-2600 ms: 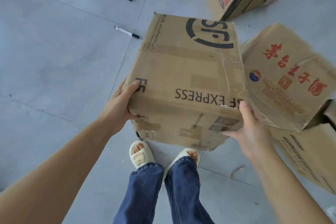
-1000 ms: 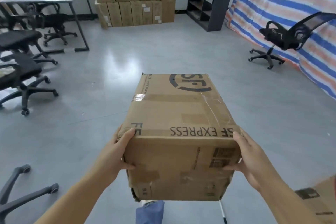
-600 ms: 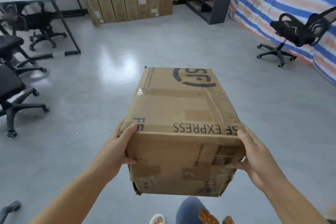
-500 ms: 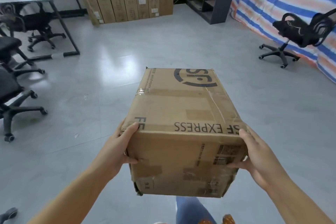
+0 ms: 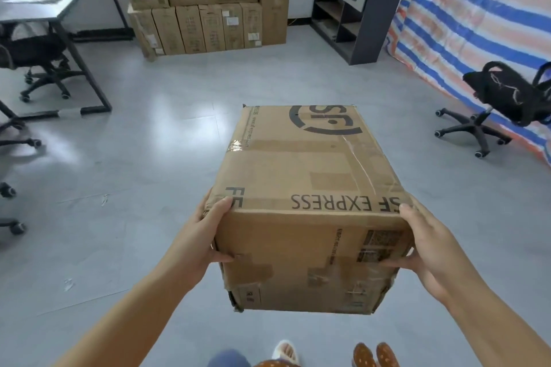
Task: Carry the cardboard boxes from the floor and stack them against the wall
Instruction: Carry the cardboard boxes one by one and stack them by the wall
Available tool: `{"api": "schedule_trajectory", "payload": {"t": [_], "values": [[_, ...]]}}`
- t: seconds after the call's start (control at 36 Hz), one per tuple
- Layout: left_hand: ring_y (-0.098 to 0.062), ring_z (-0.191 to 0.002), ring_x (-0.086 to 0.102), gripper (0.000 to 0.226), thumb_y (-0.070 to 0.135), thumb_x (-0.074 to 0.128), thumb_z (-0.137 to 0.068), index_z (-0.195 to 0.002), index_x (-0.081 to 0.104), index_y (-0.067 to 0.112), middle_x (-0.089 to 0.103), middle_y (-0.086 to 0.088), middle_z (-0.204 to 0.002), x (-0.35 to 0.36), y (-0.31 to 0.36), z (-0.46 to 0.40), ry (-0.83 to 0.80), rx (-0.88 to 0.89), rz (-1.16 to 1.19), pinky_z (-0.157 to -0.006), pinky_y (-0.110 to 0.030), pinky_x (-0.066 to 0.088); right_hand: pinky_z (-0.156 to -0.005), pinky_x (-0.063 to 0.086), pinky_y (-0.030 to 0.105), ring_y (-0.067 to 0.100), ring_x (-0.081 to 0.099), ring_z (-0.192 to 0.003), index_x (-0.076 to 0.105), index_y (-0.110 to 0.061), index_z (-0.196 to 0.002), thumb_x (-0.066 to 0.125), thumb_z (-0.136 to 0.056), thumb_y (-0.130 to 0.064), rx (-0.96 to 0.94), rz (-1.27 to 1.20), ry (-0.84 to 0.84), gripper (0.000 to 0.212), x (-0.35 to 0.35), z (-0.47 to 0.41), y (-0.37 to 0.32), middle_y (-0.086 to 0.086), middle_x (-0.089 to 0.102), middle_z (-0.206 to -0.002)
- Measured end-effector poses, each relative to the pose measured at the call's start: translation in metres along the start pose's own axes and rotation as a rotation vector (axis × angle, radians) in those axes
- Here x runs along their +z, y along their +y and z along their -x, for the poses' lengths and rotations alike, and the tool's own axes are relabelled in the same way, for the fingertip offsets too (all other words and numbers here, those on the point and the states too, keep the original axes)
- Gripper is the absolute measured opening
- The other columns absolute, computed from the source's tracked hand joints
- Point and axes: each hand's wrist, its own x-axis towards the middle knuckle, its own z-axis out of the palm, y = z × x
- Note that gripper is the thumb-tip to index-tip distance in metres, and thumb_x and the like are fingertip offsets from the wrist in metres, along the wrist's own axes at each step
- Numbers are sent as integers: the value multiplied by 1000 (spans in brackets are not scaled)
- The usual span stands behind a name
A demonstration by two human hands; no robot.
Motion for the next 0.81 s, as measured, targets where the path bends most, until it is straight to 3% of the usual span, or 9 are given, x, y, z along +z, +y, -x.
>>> {"api": "schedule_trajectory", "payload": {"t": [0.14, 0.31, 0.39, 0.47, 0.58, 0.67, 0.81], "values": [[-3, -108, 48, 40, 34, 59, -90, -130, 54, 34, 53, 24, -115, 44, 39, -68, 10, 16, -10, -76, -57, 56, -71, 58, 53, 7, 69, -82, 59, -39, -122, 37, -102, -29, -2, -8, -2, 32, -9, -81, -36, -8, 72, -99], [-14, -123, 44, 31, 35, 58, -90, -122, 59, 35, 52, 19, -126, 93, 79, -161, -29, 4, -49, -72, -55, 57, -59, 58, 45, 5, 70, -75, 61, -35, -116, 36, -102, -26, -6, -40, 11, 30, -11, -182, -67, -11, 73, -88], [-14, -122, 44, 27, 34, 57, -91, -117, 61, 35, 51, 20, -124, 118, 101, -218, -53, -6, -66, -71, -54, 57, -59, 57, 43, 5, 69, -76, 62, -35, -112, 37, -102, -26, 2, -44, 35, 29, -9, -236, -80, -12, 73, -85], [-8, -113, 48, 37, 36, 57, -91, -128, 54, 37, 52, 21, -122, 144, 125, -277, -76, -3, -85, -72, -56, 57, -56, 57, 40, 6, 69, -77, 64, -36, -110, 36, -103, -25, 0, -47, 43, 31, -6, -291, -99, -9, 74, -90], [-9, -110, 49, 43, 37, 59, -90, -132, 51, 40, 52, 22, -120, 182, 168, -347, -91, -43, -92, -73, -55, 57, -63, 58, 48, 15, 68, -92, 62, -35, -119, 37, -102, -26, 37, -83, 97, 31, -5, -363, -134, -2, 72, -106], [-12, -115, 47, 46, 37, 59, -90, -135, 48, 39, 51, 21, -122, 210, 198, -393, -131, -61, -101, -77, -55, 56, -67, 58, 52, 15, 67, -92, 61, -36, -119, 36, -103, -26, 41, -88, 131, 32, -5, -412, -158, -2, 72, -105], [-2, -107, 47, 44, 37, 58, -91, -134, 48, 42, 51, 24, -120, 254, 239, -465, -167, -52, -102, -80, -57, 55, -76, 54, 61, 17, 65, -96, 61, -34, -120, 38, -102, -26, 43, -113, 188, 30, -7, -490, -191, 0, 71, -106]]}}
